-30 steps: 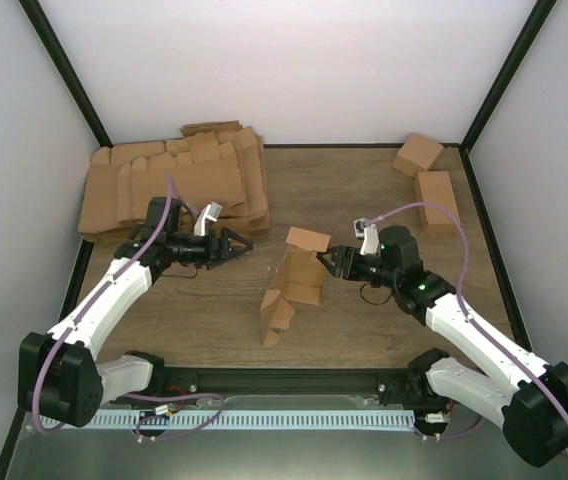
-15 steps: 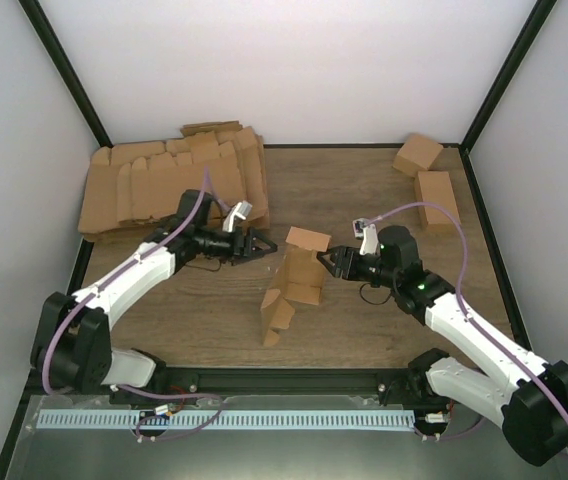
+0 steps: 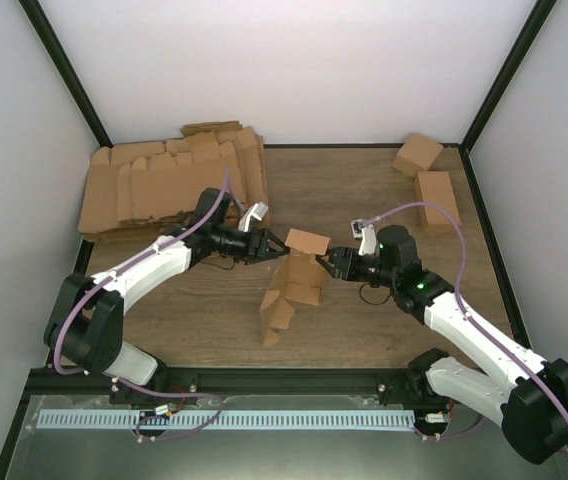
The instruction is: Fold the paper box
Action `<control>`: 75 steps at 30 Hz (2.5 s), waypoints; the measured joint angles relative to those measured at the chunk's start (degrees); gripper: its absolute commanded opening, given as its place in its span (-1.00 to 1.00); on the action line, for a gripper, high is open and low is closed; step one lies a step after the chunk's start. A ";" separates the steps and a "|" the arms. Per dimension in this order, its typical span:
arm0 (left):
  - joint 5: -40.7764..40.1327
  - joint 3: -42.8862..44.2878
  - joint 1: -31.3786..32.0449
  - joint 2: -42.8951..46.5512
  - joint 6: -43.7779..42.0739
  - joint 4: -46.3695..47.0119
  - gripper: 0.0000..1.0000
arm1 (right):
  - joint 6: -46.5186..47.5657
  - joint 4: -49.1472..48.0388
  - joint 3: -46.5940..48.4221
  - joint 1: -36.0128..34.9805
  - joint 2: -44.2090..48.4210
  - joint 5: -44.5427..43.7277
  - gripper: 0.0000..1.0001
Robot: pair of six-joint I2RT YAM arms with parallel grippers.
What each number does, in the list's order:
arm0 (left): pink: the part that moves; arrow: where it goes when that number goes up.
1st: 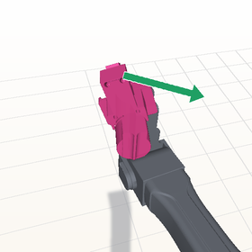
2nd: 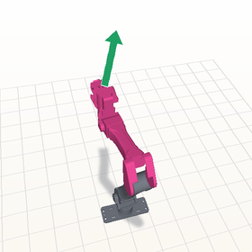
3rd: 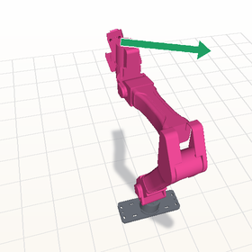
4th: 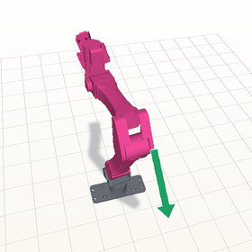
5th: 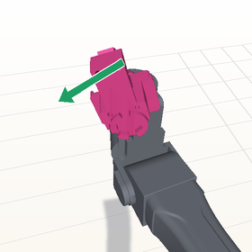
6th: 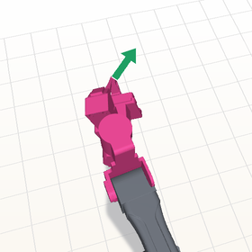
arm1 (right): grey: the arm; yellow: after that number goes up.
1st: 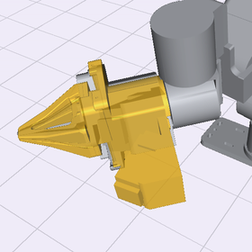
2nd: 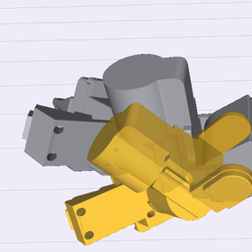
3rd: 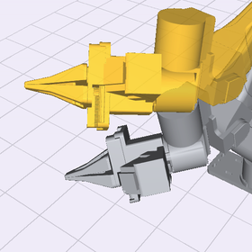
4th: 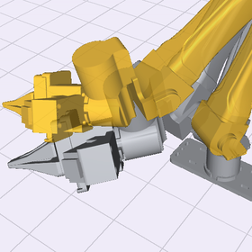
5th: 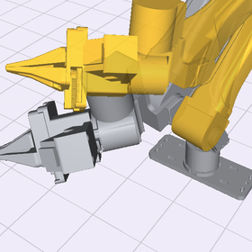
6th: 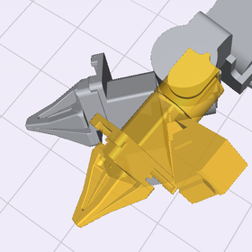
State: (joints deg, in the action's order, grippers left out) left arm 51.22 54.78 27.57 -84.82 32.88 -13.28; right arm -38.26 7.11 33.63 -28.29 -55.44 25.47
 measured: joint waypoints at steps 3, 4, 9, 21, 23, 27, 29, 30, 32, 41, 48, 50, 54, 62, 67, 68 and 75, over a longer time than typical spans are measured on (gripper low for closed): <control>-0.24 0.52 0.92 -1.05 -0.09 -0.07 0.16 | 0.07 0.00 0.00 0.00 0.00 0.07 0.08; -0.37 0.81 1.27 -1.36 -0.11 -0.09 0.16 | 0.09 0.00 0.00 0.00 -0.02 0.07 0.08; -1.18 1.51 1.84 -1.81 -0.39 -0.35 0.10 | 0.13 0.02 0.00 0.00 0.00 0.09 0.08; -2.12 1.64 1.84 -1.81 -1.64 -1.73 0.04 | 0.31 -0.35 -1.38 0.00 -0.28 0.28 0.00; -2.12 1.64 1.84 -1.81 -1.70 -1.88 0.03 | 0.31 -0.52 -1.66 0.00 -0.28 0.44 0.00; -2.12 1.64 1.84 -1.81 -1.81 -1.92 0.03 | 0.33 -0.59 -1.73 0.00 -0.28 0.48 0.02; -2.12 1.64 1.84 -1.81 -1.86 -1.97 0.03 | 0.42 -0.57 -1.73 0.00 -0.22 0.46 0.03; -2.12 1.64 1.84 -1.81 -1.86 -2.01 0.03 | 0.55 -0.52 -1.73 0.00 -0.15 0.44 0.03; -2.12 1.64 1.84 -1.81 -1.86 -2.10 0.03 | 0.98 -0.31 -1.73 0.00 0.09 0.42 0.03; -2.12 1.64 1.99 -1.81 -2.08 -2.36 0.03 | 1.88 1.05 -1.73 0.00 0.74 -0.04 0.03; -2.12 1.64 2.14 -1.81 -2.08 -2.36 0.03 | 2.01 0.52 -1.84 0.00 0.31 0.17 0.04; -2.14 1.64 2.32 -1.81 -2.05 -2.36 0.03 | 2.01 0.46 -1.84 0.00 0.28 0.22 0.04; -2.21 1.64 2.56 -1.81 -2.08 -2.36 0.03 | 2.12 0.76 -1.84 0.00 0.59 0.13 0.23; -2.32 1.64 2.60 -1.81 -2.08 -2.36 0.03 | 4.37 5.14 -1.07 0.02 4.68 -1.92 0.64; -2.32 1.64 2.58 -1.81 -2.12 -2.49 0.03 | 6.73 7.82 0.13 0.04 8.09 -2.23 0.63; -2.32 1.64 2.60 -1.81 -2.19 -2.54 0.03 | 7.37 8.28 0.15 0.04 9.20 -2.19 0.62; -2.32 1.64 2.60 -1.81 -2.54 -2.73 0.03 | 10.67 10.49 0.87 0.02 18.88 -3.06 0.60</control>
State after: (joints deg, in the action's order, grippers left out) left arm 48.90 56.42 30.17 -86.63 30.35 -16.01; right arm -27.59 17.61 34.50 -28.27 -36.56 22.41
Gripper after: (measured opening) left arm 0.516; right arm 0.804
